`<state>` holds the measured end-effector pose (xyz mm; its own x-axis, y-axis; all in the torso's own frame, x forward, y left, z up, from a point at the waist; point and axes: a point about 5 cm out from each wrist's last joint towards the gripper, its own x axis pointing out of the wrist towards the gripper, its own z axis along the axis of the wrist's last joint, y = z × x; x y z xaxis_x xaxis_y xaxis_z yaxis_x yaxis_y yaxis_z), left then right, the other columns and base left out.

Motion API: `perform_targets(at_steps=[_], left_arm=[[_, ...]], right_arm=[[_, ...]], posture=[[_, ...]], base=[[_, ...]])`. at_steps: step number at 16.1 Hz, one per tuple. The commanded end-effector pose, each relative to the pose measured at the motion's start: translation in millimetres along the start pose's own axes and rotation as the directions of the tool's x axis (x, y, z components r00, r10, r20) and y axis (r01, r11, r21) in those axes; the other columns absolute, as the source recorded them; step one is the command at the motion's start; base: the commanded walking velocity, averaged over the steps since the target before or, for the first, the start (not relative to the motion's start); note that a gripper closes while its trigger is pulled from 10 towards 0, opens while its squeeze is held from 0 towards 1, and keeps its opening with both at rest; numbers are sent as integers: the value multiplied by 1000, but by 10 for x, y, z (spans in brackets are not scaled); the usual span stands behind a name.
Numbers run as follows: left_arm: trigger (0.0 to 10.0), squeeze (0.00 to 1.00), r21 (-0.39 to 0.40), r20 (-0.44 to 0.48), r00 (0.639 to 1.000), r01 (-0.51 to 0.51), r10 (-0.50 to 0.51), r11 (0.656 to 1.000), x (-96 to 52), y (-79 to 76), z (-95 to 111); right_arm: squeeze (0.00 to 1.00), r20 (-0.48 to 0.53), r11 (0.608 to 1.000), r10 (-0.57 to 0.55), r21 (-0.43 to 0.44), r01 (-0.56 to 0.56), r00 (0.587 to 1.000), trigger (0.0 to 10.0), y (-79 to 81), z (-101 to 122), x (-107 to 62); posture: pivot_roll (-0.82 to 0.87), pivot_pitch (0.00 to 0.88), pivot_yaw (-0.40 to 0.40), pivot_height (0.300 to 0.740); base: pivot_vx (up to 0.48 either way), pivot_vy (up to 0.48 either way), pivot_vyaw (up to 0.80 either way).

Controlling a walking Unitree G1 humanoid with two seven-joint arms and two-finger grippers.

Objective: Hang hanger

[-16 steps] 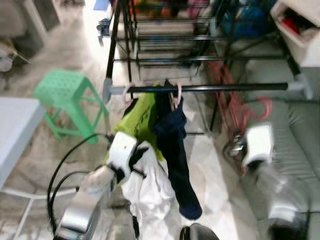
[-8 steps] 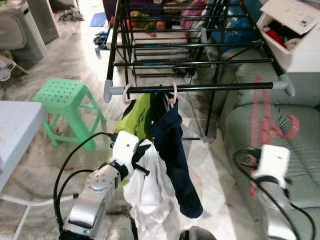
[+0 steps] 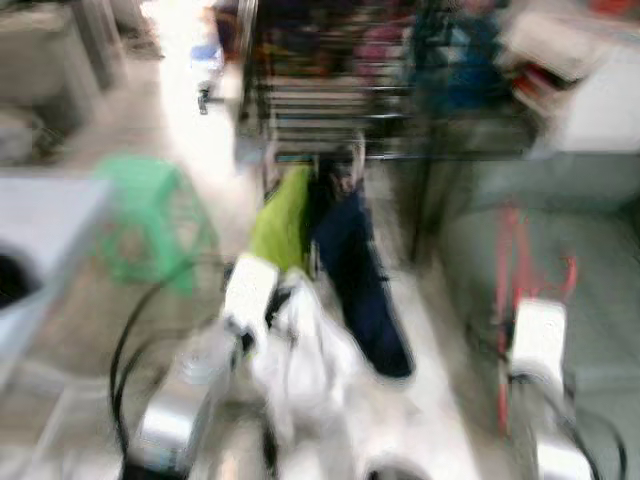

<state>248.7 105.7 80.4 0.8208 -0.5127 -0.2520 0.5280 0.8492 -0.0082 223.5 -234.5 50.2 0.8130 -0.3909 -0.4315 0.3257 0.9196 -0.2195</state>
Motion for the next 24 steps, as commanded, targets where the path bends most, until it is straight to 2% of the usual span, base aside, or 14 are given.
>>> perform_targets(at_steps=[1,3,4,9,13,15,17,18,19,20,22,24], left_arm=[[10000,0,35,60,998,7,-10,999,26,14,153],[10000,0,40,60,998,10,-12,999,29,12,149],[10000,0,42,61,998,12,-14,999,32,10,149],[10000,0,55,60,998,21,-24,998,40,12,154],[10000,0,66,65,997,29,-33,997,40,6,166],[10000,0,176,103,987,101,-121,979,39,-80,315],[10000,0,263,116,979,133,-168,956,68,-97,384],[10000,0,309,131,971,151,-199,939,82,-101,435],[10000,0,349,130,961,187,-246,918,98,-95,469],[10000,0,419,132,953,194,-271,887,141,-69,509],[10000,0,607,144,954,125,-263,785,422,65,728],[10000,0,616,192,950,80,-247,784,582,128,958]], right_arm=[[0,-26,999,0,41,1,1000,10000,35,27,-18],[0,52,998,-38,-45,40,998,10000,-14,108,15],[0,33,998,-55,-29,56,998,10000,-24,104,29],[0,62,998,-41,53,38,997,10000,-64,167,35],[0,59,998,-23,56,19,998,10000,-20,175,35],[0,60,998,-22,56,18,998,10000,-23,181,31],[0,65,998,-11,68,7,998,10000,4,202,30],[0,87,997,8,75,-15,996,10000,35,242,21],[0,108,998,48,40,-52,993,10000,85,277,12],[0,118,993,110,36,-115,987,10000,151,300,3],[0,158,957,289,-66,-282,944,10000,314,385,-39],[0,167,945,324,-108,-309,931,10000,332,420,-41]], posture=[[-44,0,-2,740],[-45,0,-2,740],[-45,0,-2,740],[-44,0,-1,740],[-47,0,1,740],[-46,0,3,740],[-51,0,7,740],[-52,0,8,740],[-51,0,11,740],[-45,0,11,740],[-52,0,17,740],[-71,0,31,740]], base=[[-322,0,0],[-315,0,0],[-315,0,0],[-309,0,0],[-289,0,-800],[0,0,-800],[0,0,-800],[0,0,0],[0,0,0],[0,0,0],[0,0,0],[0,0,0]])
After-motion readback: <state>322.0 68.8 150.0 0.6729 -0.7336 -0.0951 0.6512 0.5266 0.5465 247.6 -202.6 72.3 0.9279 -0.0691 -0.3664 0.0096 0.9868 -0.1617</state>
